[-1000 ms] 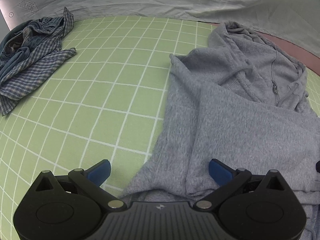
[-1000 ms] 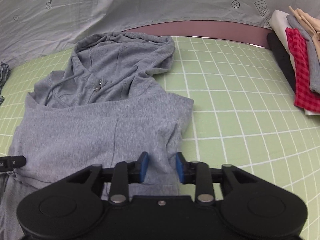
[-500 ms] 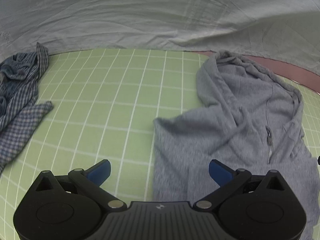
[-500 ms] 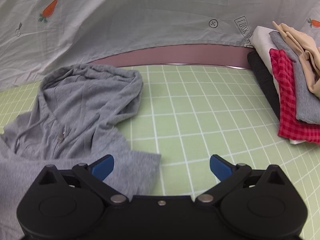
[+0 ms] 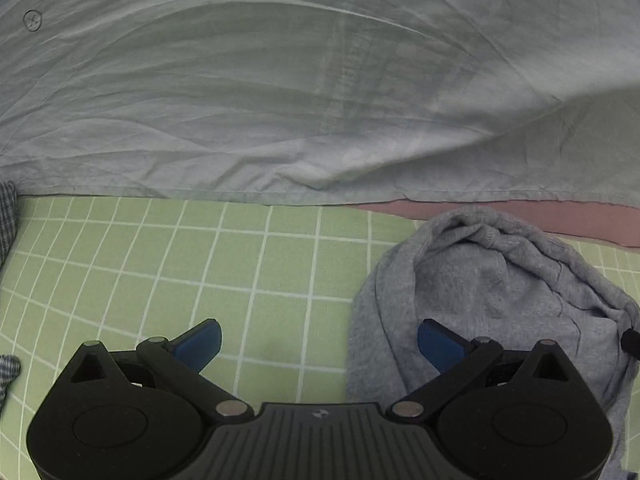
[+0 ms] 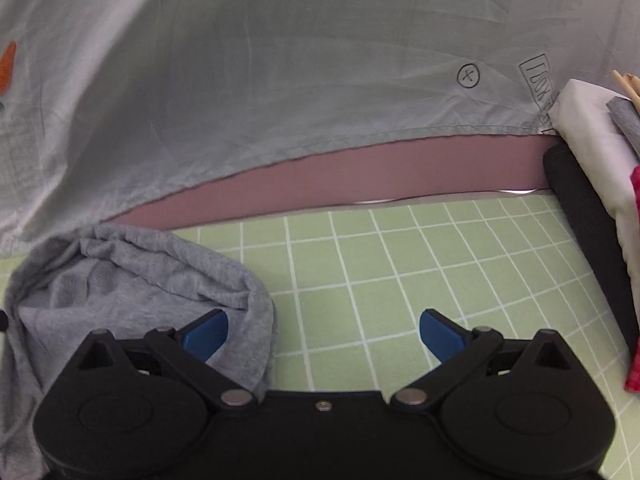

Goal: Fold clothes

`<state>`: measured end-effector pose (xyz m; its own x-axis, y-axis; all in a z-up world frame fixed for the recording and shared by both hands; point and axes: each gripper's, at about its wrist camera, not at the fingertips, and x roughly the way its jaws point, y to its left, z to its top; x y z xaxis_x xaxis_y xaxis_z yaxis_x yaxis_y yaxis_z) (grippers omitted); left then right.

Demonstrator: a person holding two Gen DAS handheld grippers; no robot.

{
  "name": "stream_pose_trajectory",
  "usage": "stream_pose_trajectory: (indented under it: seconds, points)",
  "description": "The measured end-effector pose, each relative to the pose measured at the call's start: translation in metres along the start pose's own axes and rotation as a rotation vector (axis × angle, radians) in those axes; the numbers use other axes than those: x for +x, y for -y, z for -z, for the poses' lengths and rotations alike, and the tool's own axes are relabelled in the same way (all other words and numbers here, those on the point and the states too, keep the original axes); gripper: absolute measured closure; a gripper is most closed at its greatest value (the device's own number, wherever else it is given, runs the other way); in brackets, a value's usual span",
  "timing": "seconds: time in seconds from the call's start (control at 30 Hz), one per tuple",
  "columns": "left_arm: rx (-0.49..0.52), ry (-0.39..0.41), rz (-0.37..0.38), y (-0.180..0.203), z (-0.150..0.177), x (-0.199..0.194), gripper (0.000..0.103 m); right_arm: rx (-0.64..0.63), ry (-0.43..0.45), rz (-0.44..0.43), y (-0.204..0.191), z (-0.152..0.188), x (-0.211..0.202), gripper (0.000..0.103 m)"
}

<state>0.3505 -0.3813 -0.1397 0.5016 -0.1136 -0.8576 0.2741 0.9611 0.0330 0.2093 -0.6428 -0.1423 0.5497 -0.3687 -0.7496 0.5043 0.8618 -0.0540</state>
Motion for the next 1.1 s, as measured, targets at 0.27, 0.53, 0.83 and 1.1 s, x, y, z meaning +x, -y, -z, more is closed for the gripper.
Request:
stream_pose_trajectory:
  seconds: [0.27,0.53,0.83,1.1]
  points:
    - [0.045,0.004,-0.088,-0.003,-0.007,0.012,0.0,-0.066,-0.021,0.101,0.009,0.005,0.011,0.0]
    - [0.036,0.088,-0.03,0.0,-0.004,-0.016,0.0,-0.073,0.006,0.138,0.014,0.01,-0.004,0.0]
    - [0.043,-0.005,-0.137,0.014,-0.015,0.022,0.0,-0.106,-0.006,0.139,0.014,0.008,0.004,0.0]
    - [-0.047,0.081,-0.159,-0.015,-0.009,-0.019,0.001,-0.103,0.056,0.127,0.022,0.011,-0.014,0.0]
